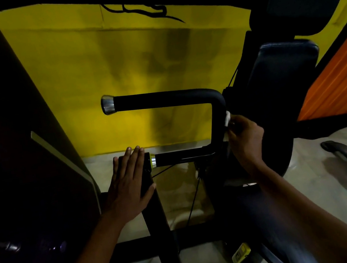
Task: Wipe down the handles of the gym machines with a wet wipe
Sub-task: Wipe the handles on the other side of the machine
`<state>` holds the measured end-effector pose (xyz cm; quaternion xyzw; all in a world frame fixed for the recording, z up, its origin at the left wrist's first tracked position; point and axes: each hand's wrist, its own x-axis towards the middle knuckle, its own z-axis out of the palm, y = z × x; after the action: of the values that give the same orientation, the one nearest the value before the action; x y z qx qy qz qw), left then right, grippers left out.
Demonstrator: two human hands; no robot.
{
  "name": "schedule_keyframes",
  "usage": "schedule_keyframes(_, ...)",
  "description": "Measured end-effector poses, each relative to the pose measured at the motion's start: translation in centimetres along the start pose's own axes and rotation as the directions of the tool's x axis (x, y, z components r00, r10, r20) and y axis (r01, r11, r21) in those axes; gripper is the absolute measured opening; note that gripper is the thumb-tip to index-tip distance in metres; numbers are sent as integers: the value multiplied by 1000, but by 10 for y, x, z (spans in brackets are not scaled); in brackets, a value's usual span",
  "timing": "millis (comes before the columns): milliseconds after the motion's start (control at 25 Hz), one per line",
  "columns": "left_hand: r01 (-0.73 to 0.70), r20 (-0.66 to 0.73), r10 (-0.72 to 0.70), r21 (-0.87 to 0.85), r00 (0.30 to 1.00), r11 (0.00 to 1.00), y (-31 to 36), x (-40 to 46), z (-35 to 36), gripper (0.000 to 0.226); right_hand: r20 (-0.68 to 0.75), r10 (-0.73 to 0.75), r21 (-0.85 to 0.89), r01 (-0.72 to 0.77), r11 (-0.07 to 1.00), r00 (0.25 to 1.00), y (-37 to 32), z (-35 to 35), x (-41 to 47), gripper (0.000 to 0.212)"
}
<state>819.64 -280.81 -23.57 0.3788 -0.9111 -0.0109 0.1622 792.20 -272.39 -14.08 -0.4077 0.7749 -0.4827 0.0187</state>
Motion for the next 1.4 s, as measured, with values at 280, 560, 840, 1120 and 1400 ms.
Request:
schedule_keyframes(280, -10, -11, 10, 6, 1000, 1000, -1, 1, 1, 85, -16, -15, -15, 15, 1000, 1000, -22, -2, 26, 24)
schedule_keyframes(560, -15, 1, 15, 7, 1000, 1000, -1, 0, 1, 84, 2, -25, -73, 25, 997, 1000, -18, -4, 27, 19)
schedule_keyframes(840, -15, -12, 15, 4, 1000, 1000, -2, 1, 2, 84, -52, -118, -57, 115, 992, 992, -10, 2, 14, 23)
schedule_keyframes(1120, -15, -23, 16, 3, 1000, 1000, -1, 1, 4, 85, 87, 110, -131, -98, 987, 990, 14, 8, -20, 18)
schedule_keyframes(1400, -25, -13, 25, 5, 1000, 1000, -1, 0, 2, 83, -75, -65, -132, 54, 990, 995, -31, 3, 23, 23)
